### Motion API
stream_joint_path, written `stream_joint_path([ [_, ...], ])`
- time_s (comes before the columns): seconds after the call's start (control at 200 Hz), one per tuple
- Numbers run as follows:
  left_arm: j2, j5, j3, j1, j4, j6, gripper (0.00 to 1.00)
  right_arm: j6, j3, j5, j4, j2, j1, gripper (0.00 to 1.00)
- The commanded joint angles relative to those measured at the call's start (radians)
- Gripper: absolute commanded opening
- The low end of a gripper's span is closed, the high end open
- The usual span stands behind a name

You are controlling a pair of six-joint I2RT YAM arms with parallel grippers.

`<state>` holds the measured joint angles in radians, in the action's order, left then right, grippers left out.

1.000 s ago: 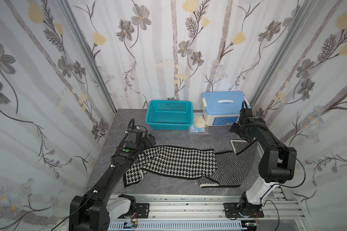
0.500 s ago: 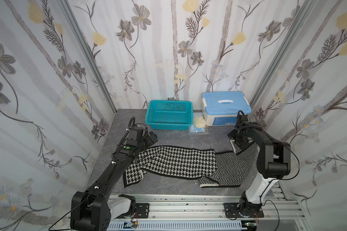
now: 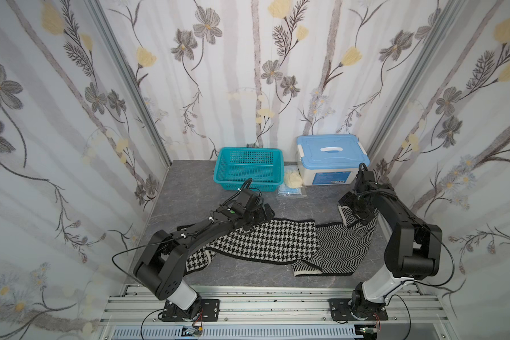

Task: Roll up the scarf and place it into the basket
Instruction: Flatten out the scarf at the center of the board.

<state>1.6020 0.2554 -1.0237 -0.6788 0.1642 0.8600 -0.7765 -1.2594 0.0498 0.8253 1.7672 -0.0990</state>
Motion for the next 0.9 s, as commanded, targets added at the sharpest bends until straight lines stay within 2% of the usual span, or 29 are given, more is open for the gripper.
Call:
stream_joint_path([
  [0.0, 0.070, 0.090, 0.031, -0.034, -0.122, 0.133, 1.00, 0.154, 0.040, 0.009, 0.069, -0.098, -0.004, 1.00],
  [0.145, 0.214, 0.138, 0.067, -0.031, -0.196, 0.148, 1.00, 0.194, 0.088, 0.003, 0.117, -0.178, -0.014, 1.00],
  [0.285, 0.318, 0.161, 0.100, 0.073, -0.192, 0.133, 1.00, 0.234, 0.076, 0.001, 0.143, -0.202, -0.065, 1.00],
  [0.42, 0.265, 0.102, 0.188, 0.265, -0.081, 0.029, 1.00, 0.250, 0.027, 0.016, 0.163, -0.189, -0.072, 1.00],
  [0.505, 0.207, 0.064, 0.174, 0.383, 0.046, -0.078, 1.00, 0.241, 0.010, 0.009, 0.164, -0.175, -0.073, 1.00],
  [0.619, 0.134, -0.010, 0.106, 0.455, 0.201, -0.199, 1.00, 0.222, 0.006, -0.008, 0.141, -0.117, -0.072, 1.00],
  [0.669, 0.111, -0.027, 0.070, 0.454, 0.248, -0.221, 1.00, 0.220, 0.002, -0.016, 0.130, -0.099, -0.073, 1.00],
  [0.724, 0.078, -0.085, 0.007, 0.414, 0.315, -0.244, 1.00, 0.217, -0.007, -0.013, 0.128, -0.077, -0.072, 1.00],
  [0.799, 0.054, -0.174, -0.116, 0.294, 0.416, -0.268, 1.00, 0.217, -0.012, -0.007, 0.119, -0.054, -0.074, 1.00],
  [0.894, 0.109, -0.147, -0.293, 0.131, 0.439, -0.247, 1.00, 0.218, -0.019, -0.007, 0.110, -0.029, -0.080, 1.00],
])
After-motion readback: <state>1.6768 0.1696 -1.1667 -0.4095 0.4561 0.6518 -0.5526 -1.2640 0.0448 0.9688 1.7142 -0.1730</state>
